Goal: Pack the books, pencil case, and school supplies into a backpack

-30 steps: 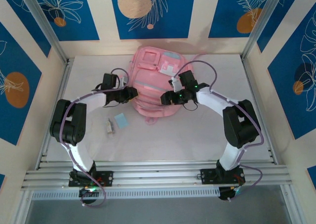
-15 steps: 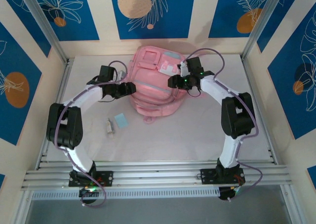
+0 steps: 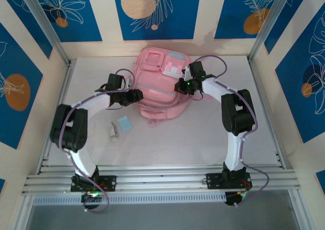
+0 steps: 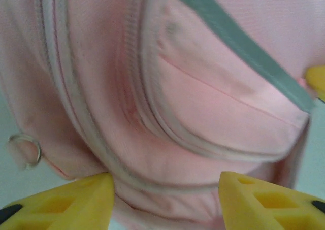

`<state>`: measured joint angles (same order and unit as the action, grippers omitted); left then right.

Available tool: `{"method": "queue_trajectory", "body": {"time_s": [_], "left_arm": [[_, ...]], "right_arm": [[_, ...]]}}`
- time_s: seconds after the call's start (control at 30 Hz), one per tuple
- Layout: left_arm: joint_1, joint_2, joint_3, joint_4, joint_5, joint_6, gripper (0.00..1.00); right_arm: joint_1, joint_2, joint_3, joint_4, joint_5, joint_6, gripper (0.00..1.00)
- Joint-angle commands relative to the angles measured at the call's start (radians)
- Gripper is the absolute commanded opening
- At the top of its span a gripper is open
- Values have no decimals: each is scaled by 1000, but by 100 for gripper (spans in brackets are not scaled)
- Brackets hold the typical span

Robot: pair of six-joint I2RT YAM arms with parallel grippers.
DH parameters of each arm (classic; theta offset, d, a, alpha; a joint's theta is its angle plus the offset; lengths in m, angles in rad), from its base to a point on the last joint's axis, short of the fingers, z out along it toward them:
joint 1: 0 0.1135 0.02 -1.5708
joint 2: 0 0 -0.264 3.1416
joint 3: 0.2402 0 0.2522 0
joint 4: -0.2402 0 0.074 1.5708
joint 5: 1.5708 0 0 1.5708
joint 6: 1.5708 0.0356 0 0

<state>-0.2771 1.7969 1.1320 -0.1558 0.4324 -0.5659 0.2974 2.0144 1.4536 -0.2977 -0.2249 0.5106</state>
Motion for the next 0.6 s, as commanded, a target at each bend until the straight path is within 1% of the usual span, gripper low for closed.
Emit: {"method": "queue_trajectory", "body": {"time_s": [0.0,0.07,0.13,0.23,0.27,0.37,0.43,0.5,0.57], "left_arm": [[-8,97,80,84,-1,-35,52],[-19,141,133,97,7,-40,51],[-30,175,194,89,6,-19,51],[-44,237,308,54,1,24,51],[-46,261,347,50,7,29,51],[-45,321,456,22,22,40,51],[-47,333,503,0,39,47,53],[-50,304,496,-6,38,59,55],[-56,244,459,-26,35,81,56]], "right_arm": [[6,-48,-50,48,-85,36,0],[11,-101,-101,65,-132,40,0],[20,-159,-170,113,-177,41,0],[48,-258,-278,204,-212,89,0],[59,-280,-293,204,-202,103,0],[83,-301,-274,122,-170,125,0],[89,-315,-305,165,-129,171,0],[89,-316,-338,234,-95,253,0],[99,-304,-336,267,-53,333,0]]}}
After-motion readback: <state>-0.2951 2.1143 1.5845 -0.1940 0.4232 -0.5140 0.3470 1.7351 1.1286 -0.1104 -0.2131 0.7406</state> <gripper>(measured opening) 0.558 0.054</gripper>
